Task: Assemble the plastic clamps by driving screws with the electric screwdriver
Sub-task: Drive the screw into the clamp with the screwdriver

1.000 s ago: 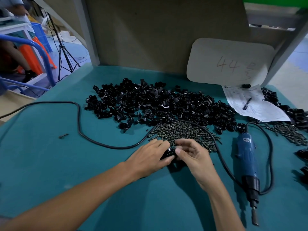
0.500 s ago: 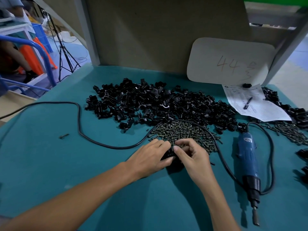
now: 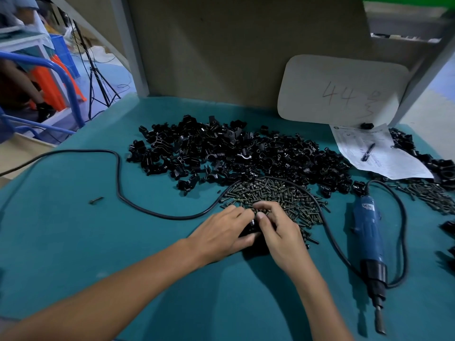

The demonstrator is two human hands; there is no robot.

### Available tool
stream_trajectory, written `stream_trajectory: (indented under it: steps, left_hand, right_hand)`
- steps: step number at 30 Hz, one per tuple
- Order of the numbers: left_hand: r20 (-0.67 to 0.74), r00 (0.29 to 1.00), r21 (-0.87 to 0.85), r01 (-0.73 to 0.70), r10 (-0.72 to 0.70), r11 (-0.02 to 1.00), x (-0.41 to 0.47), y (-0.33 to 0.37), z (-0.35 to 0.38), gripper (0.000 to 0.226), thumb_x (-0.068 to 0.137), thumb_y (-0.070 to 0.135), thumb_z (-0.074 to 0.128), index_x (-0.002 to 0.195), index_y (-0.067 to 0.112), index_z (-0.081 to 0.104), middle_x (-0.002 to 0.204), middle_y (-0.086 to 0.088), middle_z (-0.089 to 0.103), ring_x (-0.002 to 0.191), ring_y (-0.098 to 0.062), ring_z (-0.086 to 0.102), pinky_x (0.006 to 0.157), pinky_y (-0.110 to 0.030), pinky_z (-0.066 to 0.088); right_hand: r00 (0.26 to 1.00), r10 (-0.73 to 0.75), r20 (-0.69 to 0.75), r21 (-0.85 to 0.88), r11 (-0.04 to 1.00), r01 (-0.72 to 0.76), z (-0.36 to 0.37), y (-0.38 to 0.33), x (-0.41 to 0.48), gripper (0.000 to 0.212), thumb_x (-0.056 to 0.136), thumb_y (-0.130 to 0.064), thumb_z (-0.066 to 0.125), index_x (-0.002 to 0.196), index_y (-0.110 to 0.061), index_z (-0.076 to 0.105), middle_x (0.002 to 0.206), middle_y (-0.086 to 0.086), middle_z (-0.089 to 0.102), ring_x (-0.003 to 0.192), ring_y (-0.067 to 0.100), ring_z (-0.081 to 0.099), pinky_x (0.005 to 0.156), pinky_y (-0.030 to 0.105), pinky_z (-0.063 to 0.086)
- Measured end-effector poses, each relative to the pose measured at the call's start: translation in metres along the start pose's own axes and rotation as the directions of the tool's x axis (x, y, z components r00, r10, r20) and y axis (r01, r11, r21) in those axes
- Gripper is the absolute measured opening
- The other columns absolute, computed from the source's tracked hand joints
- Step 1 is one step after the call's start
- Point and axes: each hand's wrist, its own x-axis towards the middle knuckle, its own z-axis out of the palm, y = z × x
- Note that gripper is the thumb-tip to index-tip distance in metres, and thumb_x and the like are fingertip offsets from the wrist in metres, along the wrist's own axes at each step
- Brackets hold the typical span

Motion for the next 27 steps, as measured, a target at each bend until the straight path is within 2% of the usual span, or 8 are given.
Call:
stream_trajectory:
  steps: [5,9,13,17,19,21,24,27]
  left_hand:
    - [-0.013,1.0,0.017,-0.015,0.015,1.0,0.0,-0.003,0.004,0.027,0.099,0.048,0.044,0.097,0.022,0.039,0.091,0.01,0.042,0.081,-0.01,0.034,0.07,-0.032,0.044]
    - [-0.012,1.0,0.015,-0.019,0.019,1.0,0.0,-0.004,0.005,0.026,0.1,0.048,0.044,0.097,0.023,0.037,0.091,0.008,0.047,0.08,-0.01,0.034,0.069,-0.031,0.042]
    - [-0.014,1.0,0.022,0.023,-0.022,0.999,0.0,-0.003,0.003,0.026,0.1,0.051,0.041,0.094,0.031,0.026,0.089,0.011,0.042,0.08,-0.01,0.033,0.07,-0.028,0.037]
    - [-0.004,0.997,-0.001,0.074,-0.074,0.997,-0.001,-0.003,0.005,0.026,0.098,0.058,0.035,0.097,0.034,0.026,0.091,0.012,0.043,0.083,-0.009,0.034,0.072,-0.026,0.037]
    - [0.005,0.997,-0.013,0.078,-0.078,0.997,0.0,-0.003,0.005,0.027,0.098,0.059,0.037,0.098,0.033,0.028,0.092,0.011,0.045,0.084,-0.01,0.035,0.072,-0.028,0.039]
    - [0.012,0.998,-0.015,0.069,-0.068,0.998,0.0,-0.003,0.004,0.029,0.099,0.06,0.038,0.1,0.032,0.031,0.095,0.011,0.046,0.086,-0.01,0.037,0.074,-0.028,0.041]
    - [-0.006,0.998,-0.017,0.06,-0.06,0.998,-0.002,-0.004,0.004,0.033,0.099,0.061,0.036,0.104,0.029,0.038,0.095,0.013,0.045,0.086,-0.008,0.038,0.074,-0.026,0.04]
    - [-0.017,0.998,0.012,0.054,-0.053,0.998,-0.001,-0.004,0.004,0.038,0.098,0.062,0.034,0.104,0.026,0.041,0.094,0.012,0.048,0.085,-0.009,0.039,0.073,-0.028,0.044]
  right_hand:
    - [1.0,0.0,-0.026,-0.011,1.0,0.0,0.001,-0.005,-0.001,0.017,0.102,-0.046,0.046,0.116,-0.046,0.056,0.091,-0.027,0.069,0.088,-0.002,0.066,0.069,0.015,0.043]
    - [0.999,0.017,-0.031,-0.069,0.997,-0.019,0.0,-0.013,-0.003,0.013,0.105,-0.044,0.047,0.115,-0.044,0.055,0.084,-0.027,0.067,0.078,-0.001,0.064,0.067,0.024,0.046]
    - [0.989,0.063,-0.137,-0.228,0.969,-0.094,-0.028,-0.021,-0.006,0.032,0.098,-0.063,0.042,0.114,-0.041,0.058,0.09,-0.02,0.067,0.086,0.003,0.064,0.077,0.036,0.054]
    - [0.862,0.188,-0.47,-0.429,0.805,-0.41,-0.102,0.01,-0.023,0.049,0.093,-0.045,0.065,0.13,-0.013,0.059,0.125,0.019,0.059,0.117,0.042,0.051,0.1,0.051,0.041]
    - [0.791,0.39,-0.472,-0.438,0.675,-0.594,-0.13,0.023,-0.032,0.071,0.089,-0.046,0.072,0.141,-0.005,0.046,0.134,0.03,0.051,0.118,0.049,0.049,0.098,0.054,0.041]
    - [0.733,0.564,-0.38,-0.429,0.595,-0.68,-0.144,0.027,-0.033,0.084,0.087,-0.049,0.075,0.147,-0.007,0.034,0.135,0.026,0.053,0.108,0.041,0.054,0.086,0.047,0.042]
    - [0.725,0.615,-0.312,-0.233,0.69,-0.685,-0.153,0.03,-0.027,0.079,0.089,-0.035,0.077,0.15,-0.011,0.032,0.121,0.018,0.059,0.098,0.036,0.058,0.084,0.046,0.046]
    - [0.724,0.613,-0.317,0.308,0.788,-0.532,-0.156,0.024,-0.019,0.037,0.09,-0.015,0.071,0.123,-0.007,0.057,0.09,0.011,0.058,0.075,0.028,0.057,0.065,0.041,0.049]
